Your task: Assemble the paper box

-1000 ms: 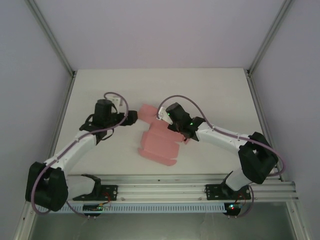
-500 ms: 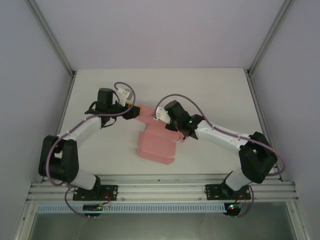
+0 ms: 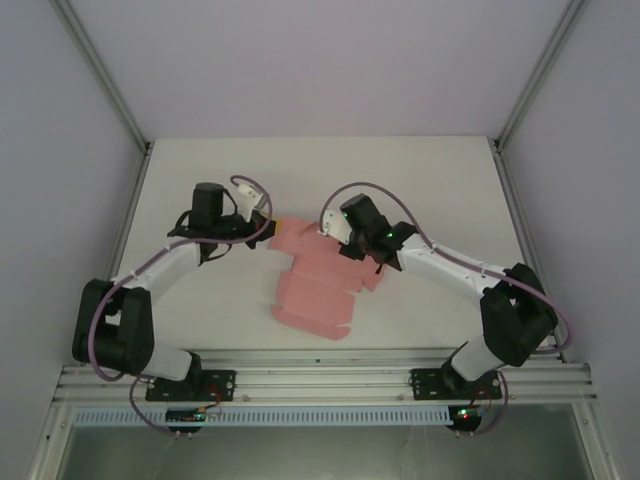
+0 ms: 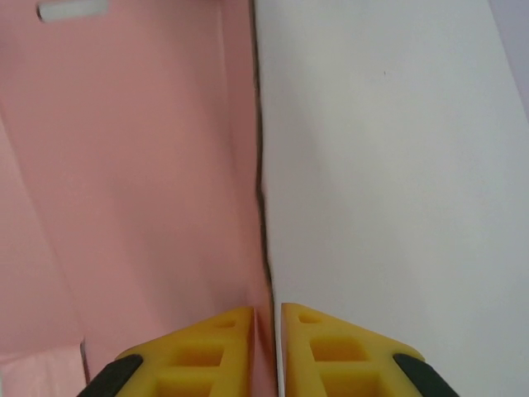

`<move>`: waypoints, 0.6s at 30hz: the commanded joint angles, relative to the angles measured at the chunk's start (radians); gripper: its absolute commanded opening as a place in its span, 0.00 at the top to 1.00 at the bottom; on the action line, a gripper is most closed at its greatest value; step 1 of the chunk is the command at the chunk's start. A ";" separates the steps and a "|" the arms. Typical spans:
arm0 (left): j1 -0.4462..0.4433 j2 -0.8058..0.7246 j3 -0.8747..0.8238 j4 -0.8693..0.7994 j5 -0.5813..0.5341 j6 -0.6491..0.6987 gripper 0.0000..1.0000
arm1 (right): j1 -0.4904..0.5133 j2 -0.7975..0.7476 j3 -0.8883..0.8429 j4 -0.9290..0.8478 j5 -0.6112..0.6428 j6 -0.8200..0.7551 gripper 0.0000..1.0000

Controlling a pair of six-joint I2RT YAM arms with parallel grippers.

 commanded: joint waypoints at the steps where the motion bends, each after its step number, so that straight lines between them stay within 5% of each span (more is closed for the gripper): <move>1: 0.005 -0.047 -0.015 0.063 0.014 0.035 1.00 | -0.024 -0.032 -0.016 -0.042 -0.035 0.021 0.82; 8: 0.005 -0.052 -0.023 0.071 0.043 0.035 1.00 | -0.048 -0.023 -0.038 -0.014 -0.084 0.025 0.92; 13: 0.005 -0.060 -0.031 0.067 0.019 0.011 1.00 | -0.047 -0.015 -0.079 0.108 0.063 0.010 1.00; 14: 0.006 -0.060 -0.029 0.060 -0.019 -0.008 0.91 | -0.045 -0.018 -0.084 0.122 0.084 0.000 1.00; 16: 0.007 -0.067 -0.025 0.022 -0.099 -0.019 0.15 | -0.034 -0.030 -0.090 0.141 0.115 -0.014 1.00; 17: 0.006 -0.070 -0.026 0.010 -0.151 -0.034 0.00 | -0.029 -0.035 -0.099 0.156 0.131 -0.021 1.00; 18: 0.007 -0.076 -0.028 -0.004 -0.216 -0.053 0.00 | -0.018 -0.041 -0.109 0.176 0.156 -0.041 1.00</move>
